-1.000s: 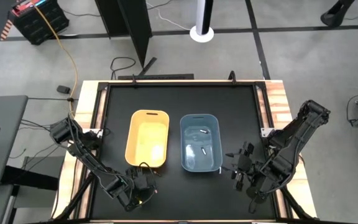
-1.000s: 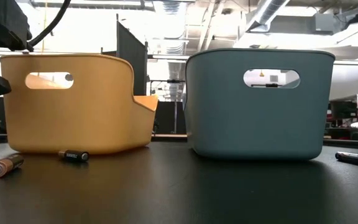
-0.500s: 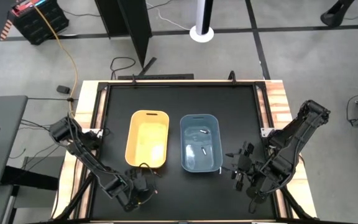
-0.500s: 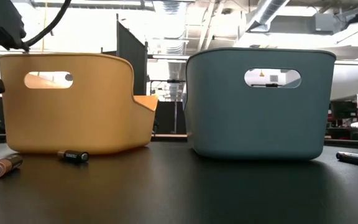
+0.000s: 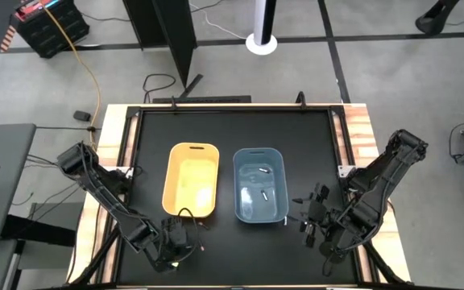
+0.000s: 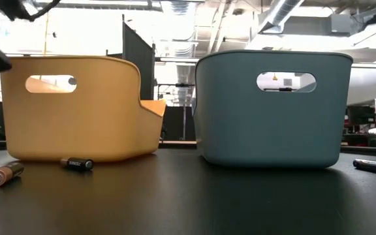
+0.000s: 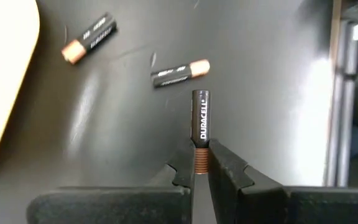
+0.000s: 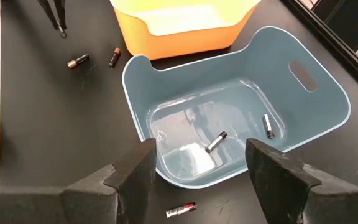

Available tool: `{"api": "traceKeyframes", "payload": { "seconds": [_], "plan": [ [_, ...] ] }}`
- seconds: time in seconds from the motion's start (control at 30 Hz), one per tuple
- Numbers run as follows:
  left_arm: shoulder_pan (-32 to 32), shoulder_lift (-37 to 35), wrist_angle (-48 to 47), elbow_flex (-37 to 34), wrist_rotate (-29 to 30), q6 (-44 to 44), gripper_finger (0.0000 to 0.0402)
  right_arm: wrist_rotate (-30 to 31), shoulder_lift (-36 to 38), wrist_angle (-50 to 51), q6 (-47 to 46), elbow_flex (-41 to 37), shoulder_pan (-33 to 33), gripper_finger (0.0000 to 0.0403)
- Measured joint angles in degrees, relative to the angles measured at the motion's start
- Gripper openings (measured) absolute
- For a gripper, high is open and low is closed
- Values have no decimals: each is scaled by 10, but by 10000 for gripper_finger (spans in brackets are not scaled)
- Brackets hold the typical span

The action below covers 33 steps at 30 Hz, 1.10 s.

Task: Sort batteries
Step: Put the bottom left black battery into the yellow bin

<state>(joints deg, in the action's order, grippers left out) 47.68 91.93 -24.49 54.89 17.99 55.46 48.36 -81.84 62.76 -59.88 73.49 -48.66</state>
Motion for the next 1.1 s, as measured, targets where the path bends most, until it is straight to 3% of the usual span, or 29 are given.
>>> {"api": "traceKeyframes", "payload": {
  "seconds": [0.77, 1.1],
  "plan": [
    [-29, -208, -11, 1, 85, -140, 16, -3, 0, -3, -1, 0, -2, 264],
    [-144, -257, -177, 1, 98, -162, 16, -26, 0, 1, -55, 0, -15, 264]
  ]
}}
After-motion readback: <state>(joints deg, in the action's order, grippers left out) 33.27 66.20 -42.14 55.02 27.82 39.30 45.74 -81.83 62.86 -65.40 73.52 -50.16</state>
